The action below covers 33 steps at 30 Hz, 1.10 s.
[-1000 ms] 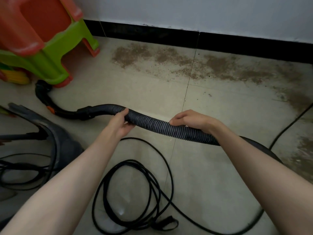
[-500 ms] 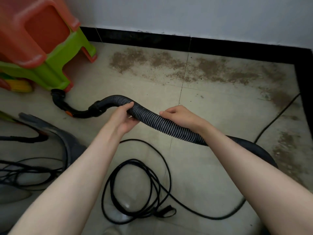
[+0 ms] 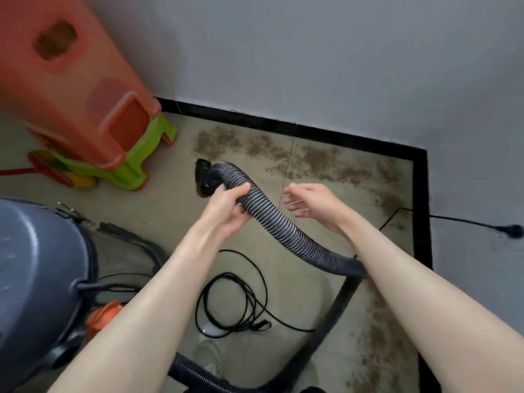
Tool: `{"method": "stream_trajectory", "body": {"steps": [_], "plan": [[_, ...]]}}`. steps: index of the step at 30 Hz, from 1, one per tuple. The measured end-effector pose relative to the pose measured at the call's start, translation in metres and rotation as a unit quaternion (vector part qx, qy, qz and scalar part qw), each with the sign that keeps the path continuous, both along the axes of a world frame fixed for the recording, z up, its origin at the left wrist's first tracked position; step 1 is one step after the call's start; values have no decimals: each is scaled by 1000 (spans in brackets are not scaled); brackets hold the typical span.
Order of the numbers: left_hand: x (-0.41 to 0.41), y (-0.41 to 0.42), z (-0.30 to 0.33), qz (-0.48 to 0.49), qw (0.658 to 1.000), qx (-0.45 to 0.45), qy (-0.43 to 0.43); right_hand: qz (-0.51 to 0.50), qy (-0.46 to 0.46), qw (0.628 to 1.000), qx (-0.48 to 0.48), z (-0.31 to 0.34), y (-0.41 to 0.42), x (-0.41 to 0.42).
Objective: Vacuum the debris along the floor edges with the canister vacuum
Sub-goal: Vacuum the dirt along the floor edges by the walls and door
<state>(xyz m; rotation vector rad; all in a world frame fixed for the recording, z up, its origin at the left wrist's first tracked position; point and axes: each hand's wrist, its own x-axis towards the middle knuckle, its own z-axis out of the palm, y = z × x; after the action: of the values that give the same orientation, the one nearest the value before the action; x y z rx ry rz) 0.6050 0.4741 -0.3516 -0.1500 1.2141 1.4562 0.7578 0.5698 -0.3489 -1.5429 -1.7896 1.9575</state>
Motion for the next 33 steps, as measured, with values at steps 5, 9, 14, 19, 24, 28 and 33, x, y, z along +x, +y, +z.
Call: {"method": "stream_trajectory", "body": {"steps": [5,9,14,19,24,28,33], "plan": [[19,-2,102,-94,994,9,47,-47,34,998,-3,114,22,-5],[31,-18,168,-150,984,24,89,-24,16,1000,-10,186,27,-14],[45,-37,228,-201,965,65,153,-4,78,996,-52,248,15,-29],[62,-51,275,-227,938,70,253,7,117,993,-15,297,3,-36],[41,-78,321,-285,908,43,306,49,129,990,0,342,-19,-19],[4,-71,359,-73,980,-11,187,84,148,985,8,372,-43,14],[-15,-51,408,115,987,75,85,146,208,966,38,404,-78,32]]}}
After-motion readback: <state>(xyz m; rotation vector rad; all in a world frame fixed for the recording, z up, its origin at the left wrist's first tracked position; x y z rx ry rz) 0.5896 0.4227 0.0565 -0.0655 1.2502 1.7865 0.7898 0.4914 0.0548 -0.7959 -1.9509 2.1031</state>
